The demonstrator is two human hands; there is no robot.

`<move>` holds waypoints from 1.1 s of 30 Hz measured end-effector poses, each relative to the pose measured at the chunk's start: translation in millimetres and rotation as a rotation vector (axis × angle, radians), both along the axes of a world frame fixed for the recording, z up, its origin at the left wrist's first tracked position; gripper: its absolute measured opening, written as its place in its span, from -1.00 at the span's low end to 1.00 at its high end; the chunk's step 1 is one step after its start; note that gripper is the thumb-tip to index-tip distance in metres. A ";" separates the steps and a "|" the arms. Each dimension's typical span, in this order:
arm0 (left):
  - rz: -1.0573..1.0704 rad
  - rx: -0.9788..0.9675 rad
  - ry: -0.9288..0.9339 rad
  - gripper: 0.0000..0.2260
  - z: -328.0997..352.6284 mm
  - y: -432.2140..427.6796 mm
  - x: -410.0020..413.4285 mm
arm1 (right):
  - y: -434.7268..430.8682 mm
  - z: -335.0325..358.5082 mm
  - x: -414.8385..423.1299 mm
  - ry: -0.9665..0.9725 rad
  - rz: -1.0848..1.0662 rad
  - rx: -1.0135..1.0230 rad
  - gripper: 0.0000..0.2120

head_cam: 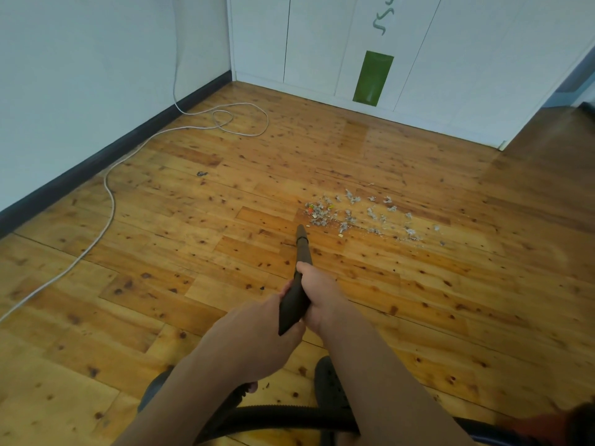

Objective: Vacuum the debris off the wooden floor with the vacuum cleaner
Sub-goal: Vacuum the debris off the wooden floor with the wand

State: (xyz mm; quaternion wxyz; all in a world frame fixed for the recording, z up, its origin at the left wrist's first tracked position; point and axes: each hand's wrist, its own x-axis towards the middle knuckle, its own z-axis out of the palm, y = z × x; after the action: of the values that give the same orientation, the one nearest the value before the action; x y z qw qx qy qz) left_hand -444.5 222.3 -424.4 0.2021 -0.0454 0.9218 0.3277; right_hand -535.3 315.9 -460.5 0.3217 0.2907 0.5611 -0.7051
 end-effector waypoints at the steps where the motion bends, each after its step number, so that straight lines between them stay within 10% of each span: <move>1: 0.004 0.014 -0.005 -0.80 0.2 -0.5 -2.3 | -0.5 -0.1 -2.9 0.002 0.002 -0.002 -0.84; 33: 0.025 0.028 0.008 -0.82 -5.0 12.6 -50.0 | 14.3 -4.7 -54.6 -0.015 -0.014 -0.001 -0.88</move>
State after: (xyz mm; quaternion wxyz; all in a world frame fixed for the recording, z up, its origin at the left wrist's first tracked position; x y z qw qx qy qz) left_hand -494.6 234.8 -429.4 0.1952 -0.0529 0.9173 0.3431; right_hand -589.9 330.2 -465.1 0.3210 0.2998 0.5564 -0.7053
